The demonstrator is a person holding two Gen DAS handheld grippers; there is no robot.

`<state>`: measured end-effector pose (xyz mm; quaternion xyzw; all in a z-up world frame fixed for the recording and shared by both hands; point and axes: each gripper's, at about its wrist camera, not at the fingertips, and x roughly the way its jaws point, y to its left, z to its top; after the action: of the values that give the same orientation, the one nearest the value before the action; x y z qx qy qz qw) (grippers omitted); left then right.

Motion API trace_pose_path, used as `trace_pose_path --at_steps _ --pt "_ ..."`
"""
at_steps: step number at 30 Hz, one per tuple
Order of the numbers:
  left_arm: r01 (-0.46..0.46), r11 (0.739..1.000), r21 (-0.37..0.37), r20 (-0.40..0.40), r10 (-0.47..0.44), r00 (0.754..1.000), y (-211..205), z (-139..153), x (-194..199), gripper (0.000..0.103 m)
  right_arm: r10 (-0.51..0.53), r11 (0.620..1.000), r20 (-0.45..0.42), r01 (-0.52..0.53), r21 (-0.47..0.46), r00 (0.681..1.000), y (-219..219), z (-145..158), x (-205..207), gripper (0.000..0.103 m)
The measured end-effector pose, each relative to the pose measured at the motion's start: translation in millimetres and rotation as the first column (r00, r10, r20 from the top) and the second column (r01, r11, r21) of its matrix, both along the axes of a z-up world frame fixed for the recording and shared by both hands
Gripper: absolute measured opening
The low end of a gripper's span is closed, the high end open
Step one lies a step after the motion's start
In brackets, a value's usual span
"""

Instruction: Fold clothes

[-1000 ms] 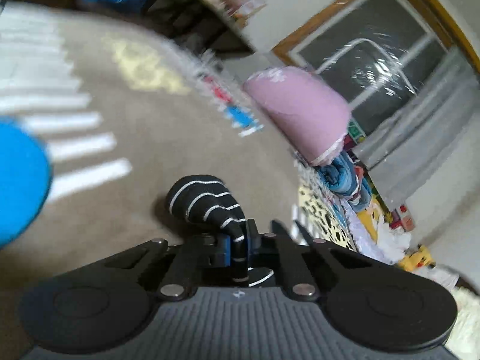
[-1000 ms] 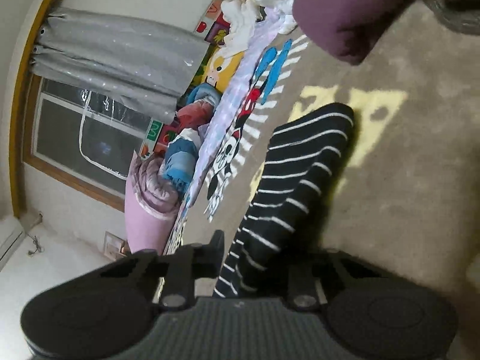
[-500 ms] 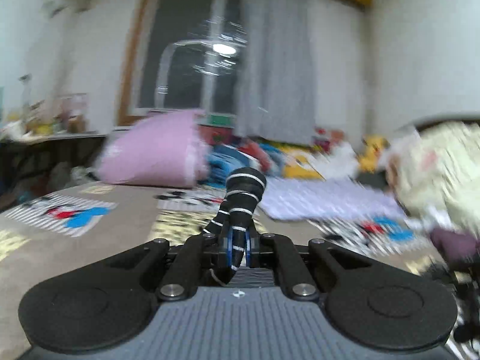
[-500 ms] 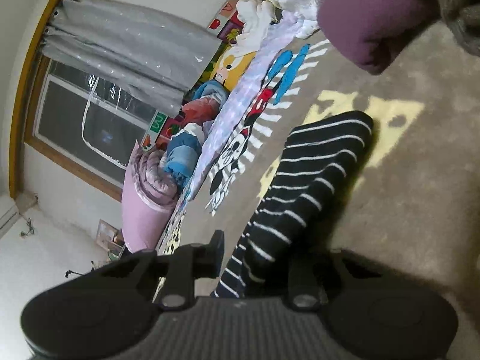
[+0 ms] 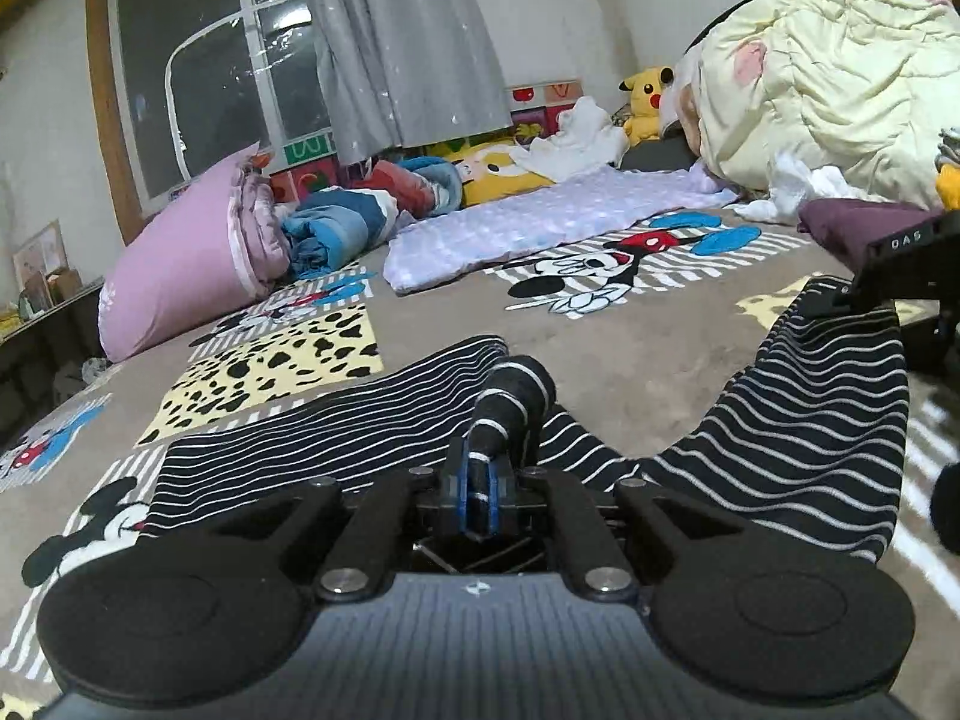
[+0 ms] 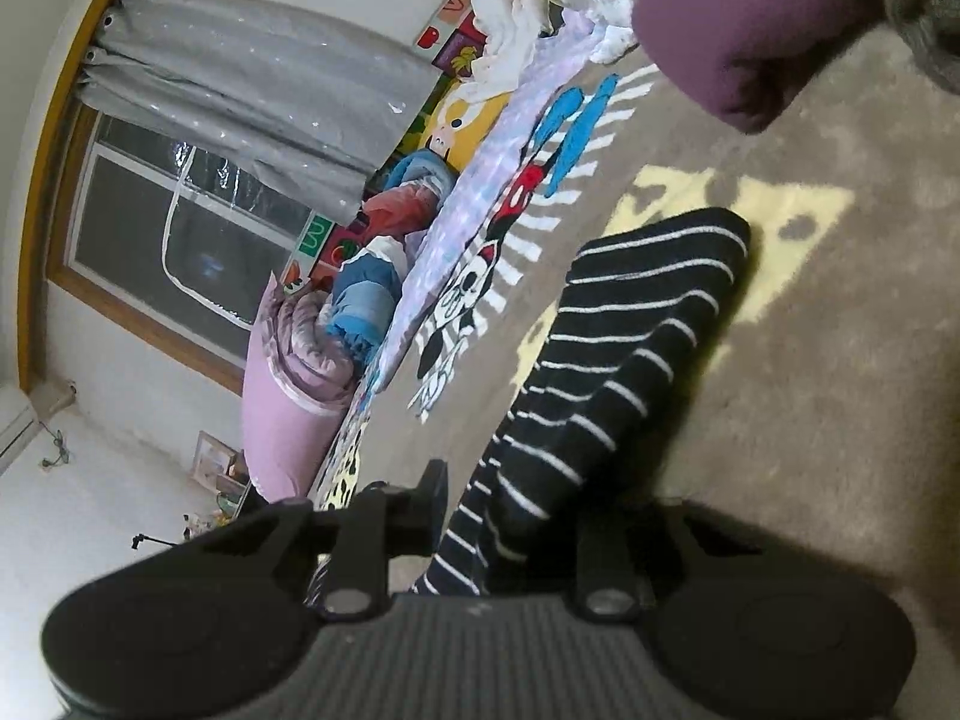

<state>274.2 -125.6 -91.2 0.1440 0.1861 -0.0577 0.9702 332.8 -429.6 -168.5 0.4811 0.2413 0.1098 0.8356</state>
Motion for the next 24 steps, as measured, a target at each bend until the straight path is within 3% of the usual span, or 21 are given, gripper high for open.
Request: trace_pose_path --at_steps 3,5,9,13,15,17,19,21,24 --pt "-0.022 1.0 0.02 0.054 0.02 0.998 4.4 9.9 1.7 0.005 0.006 1.0 0.001 -0.006 -0.01 1.0 0.4 1.0 0.9 0.026" --pt "-0.019 0.997 0.072 0.084 0.013 0.996 -3.2 12.0 -1.1 0.005 0.006 1.0 0.001 -0.006 -0.006 1.0 0.3 0.1 1.1 0.025" --pt "0.067 0.997 0.033 -0.043 -0.066 0.997 -12.1 -4.6 5.9 0.005 0.007 1.0 0.001 -0.007 -0.004 1.0 1.3 -1.2 1.7 0.025" --pt "0.111 0.993 0.043 -0.037 -0.109 0.993 -25.3 2.6 -4.0 0.005 0.01 1.0 -0.002 -0.01 0.001 1.0 -2.9 -4.6 5.1 0.025" --pt "0.102 0.992 0.077 -0.094 -0.095 0.991 -27.8 -7.9 3.1 0.005 0.014 1.0 -0.004 -0.014 0.003 1.0 -7.5 -6.9 7.8 0.025" --pt "0.118 0.988 0.096 -0.218 -0.095 0.971 -26.4 -27.0 17.5 0.005 0.014 1.0 -0.004 -0.014 0.007 1.0 -8.8 -7.4 7.3 0.025" --pt "0.139 0.986 0.091 -0.246 -0.113 0.963 -22.9 -32.0 19.8 0.006 0.016 1.0 -0.005 -0.016 0.008 1.0 -9.9 -7.6 7.2 0.025" --pt "0.165 0.985 0.058 -0.259 -0.144 0.955 -19.7 -24.8 16.3 0.008 0.018 1.0 -0.005 -0.018 0.008 1.0 -11.1 -7.9 7.2 0.025" --pt "0.205 0.979 -0.018 -0.273 -0.202 0.941 -7.9 -11.3 8.8 0.02 0.017 1.0 -0.004 -0.017 0.004 1.0 -4.8 -1.6 5.2 0.025"
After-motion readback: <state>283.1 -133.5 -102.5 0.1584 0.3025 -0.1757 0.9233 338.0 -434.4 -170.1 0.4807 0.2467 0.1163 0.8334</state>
